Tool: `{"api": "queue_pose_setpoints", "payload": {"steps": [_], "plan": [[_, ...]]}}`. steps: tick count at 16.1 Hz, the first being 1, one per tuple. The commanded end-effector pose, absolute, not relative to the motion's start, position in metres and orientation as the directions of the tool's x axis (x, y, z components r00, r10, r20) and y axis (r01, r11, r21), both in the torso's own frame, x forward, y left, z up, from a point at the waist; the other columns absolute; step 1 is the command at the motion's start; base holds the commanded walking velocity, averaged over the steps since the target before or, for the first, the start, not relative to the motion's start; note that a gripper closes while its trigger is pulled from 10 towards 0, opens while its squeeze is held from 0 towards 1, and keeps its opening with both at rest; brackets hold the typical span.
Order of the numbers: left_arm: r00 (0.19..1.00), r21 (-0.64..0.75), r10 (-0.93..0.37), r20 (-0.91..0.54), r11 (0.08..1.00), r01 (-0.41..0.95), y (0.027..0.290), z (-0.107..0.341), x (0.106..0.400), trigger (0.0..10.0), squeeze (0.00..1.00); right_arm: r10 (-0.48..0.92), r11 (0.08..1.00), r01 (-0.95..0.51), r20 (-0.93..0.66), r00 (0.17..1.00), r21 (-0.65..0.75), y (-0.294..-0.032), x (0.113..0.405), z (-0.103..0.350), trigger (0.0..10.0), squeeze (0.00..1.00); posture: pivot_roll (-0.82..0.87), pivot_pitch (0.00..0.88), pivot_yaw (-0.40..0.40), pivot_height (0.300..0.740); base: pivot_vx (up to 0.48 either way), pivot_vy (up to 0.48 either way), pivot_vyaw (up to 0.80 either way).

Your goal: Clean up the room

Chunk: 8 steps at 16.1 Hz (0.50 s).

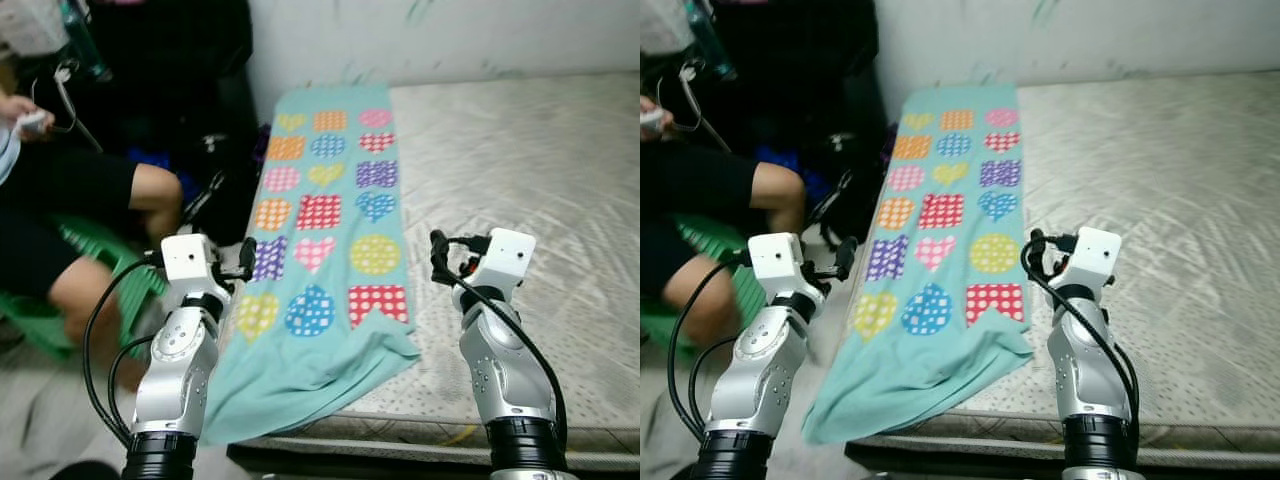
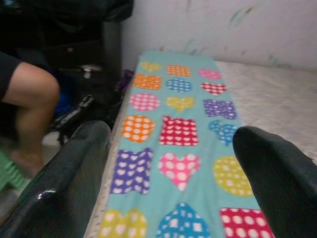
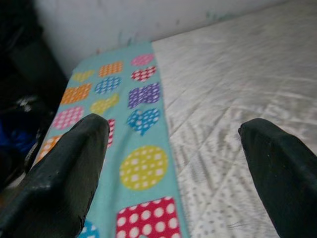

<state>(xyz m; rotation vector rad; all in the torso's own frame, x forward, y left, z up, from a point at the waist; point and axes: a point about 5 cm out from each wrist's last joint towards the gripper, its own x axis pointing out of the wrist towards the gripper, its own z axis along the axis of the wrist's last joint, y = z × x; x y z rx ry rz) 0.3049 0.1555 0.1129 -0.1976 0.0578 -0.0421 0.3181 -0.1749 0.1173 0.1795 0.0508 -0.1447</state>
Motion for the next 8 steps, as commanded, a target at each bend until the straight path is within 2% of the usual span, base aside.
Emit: {"api": "queue_pose_setpoints", "payload": {"steps": [1, 4, 5, 8], "plan": [[0.997, -0.211, -0.042, -0.066, 0.977, 0.027, 0.157, 0.110, 0.304, 10.0, 0.00, -0.126, 0.977, 0.132, -0.048, 0.991, 0.168, -0.173, 0.320, 0.123, 10.0, 0.00, -0.18, 0.000, 0.104, 0.740, 0.000, 0.000, -0.60], [0.994, -0.208, -0.067, -0.084, 0.977, 0.048, 0.153, 0.104, 0.297, 10.0, 0.00, -0.124, 0.978, 0.131, -0.052, 0.991, 0.160, -0.175, 0.317, 0.123, 10.0, 0.00, -0.18, 0.000, 0.102, 0.740, 0.000, 0.000, -0.80], [0.994, -0.207, -0.071, -0.083, 0.977, 0.052, 0.152, 0.104, 0.296, 10.0, 0.00, -0.123, 0.979, 0.130, -0.051, 0.991, 0.158, -0.175, 0.316, 0.123, 10.0, 0.00, -0.17, 0.000, 0.096, 0.740, 0.000, 0.000, -0.46], [0.996, -0.213, -0.048, -0.081, 0.977, 0.030, 0.154, 0.105, 0.293, 10.0, 0.00, -0.063, 0.985, 0.071, -0.056, 0.996, 0.156, -0.163, 0.314, 0.124, 10.0, 0.00, -0.17, 0.000, 0.074, 0.740, 0.000, 0.274, 0.00]]}}
